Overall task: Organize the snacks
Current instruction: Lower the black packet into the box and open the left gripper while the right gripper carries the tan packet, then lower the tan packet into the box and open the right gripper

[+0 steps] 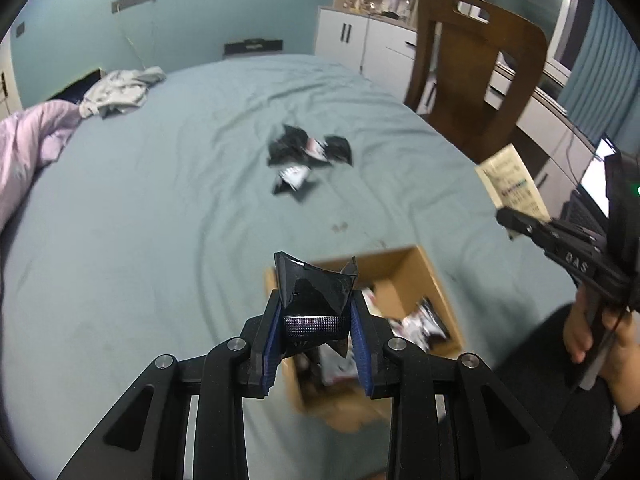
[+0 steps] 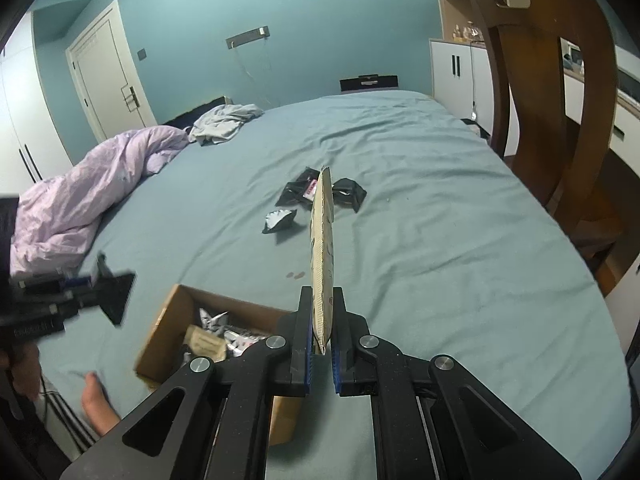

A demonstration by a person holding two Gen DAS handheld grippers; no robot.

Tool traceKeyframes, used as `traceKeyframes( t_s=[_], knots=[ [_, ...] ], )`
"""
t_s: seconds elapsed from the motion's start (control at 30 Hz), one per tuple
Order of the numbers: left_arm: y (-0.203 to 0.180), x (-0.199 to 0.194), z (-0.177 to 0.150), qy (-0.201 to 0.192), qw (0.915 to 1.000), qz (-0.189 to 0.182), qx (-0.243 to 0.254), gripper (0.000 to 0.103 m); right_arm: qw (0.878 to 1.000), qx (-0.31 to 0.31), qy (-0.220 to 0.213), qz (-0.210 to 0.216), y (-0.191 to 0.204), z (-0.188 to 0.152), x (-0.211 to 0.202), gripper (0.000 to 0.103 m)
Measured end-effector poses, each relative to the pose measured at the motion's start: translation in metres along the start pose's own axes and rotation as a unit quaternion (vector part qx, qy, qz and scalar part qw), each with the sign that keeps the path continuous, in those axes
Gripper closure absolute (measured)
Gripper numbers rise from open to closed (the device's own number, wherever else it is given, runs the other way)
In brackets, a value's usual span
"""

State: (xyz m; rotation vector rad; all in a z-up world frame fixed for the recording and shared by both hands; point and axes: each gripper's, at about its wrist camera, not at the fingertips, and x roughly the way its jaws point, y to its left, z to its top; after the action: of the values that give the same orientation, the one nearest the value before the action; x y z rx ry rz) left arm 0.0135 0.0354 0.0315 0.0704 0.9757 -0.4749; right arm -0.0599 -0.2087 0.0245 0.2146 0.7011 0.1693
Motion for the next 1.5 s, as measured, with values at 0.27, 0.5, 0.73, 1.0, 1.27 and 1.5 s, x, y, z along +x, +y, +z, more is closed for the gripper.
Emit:
traceKeyframes(
  t_s=[0.27, 0.5, 0.73, 1.0, 1.27, 1.5],
  knots=[
    [-0.041, 0.020, -0.016, 0.044, 0.9978, -0.008, 0.049, 0.072, 0.999, -0.035, -0.001, 0.004, 0.012, -0.012, -0.005, 0.098],
    [-0.044, 0.044, -0.015, 0.077, 0.9955, -0.001, 0.056, 0.070, 0.998, -0.060, 0.012, -0.006, 0.021, -0.008, 0.005, 0.098],
    [-0.051, 0.050, -0.019, 0.083, 0.9918, 0.034, 0.090, 0.050, 0.997, -0.076, 0.018, -0.008, 0.028, -0.006, 0.009, 0.098],
    [-0.019, 0.029, -0.007, 0.030, 0.9946, 0.097, 0.025, 0.027, 0.996, -0.085, 0.022, -0.002, 0.033, -0.007, 0.010, 0.098],
    [-0.003, 0.018, -0.003, 0.005, 0.9935, 0.114, -0.009, 0.027, 0.986, -0.145, 0.074, 0.022, 0.056, -0.014, 0.026, 0.098],
    [-0.010, 0.017, -0.003, -0.005, 0.9916, 0.129, 0.013, 0.027, 0.975, -0.190, 0.109, 0.026, 0.071, -0.015, 0.036, 0.098]
  ],
)
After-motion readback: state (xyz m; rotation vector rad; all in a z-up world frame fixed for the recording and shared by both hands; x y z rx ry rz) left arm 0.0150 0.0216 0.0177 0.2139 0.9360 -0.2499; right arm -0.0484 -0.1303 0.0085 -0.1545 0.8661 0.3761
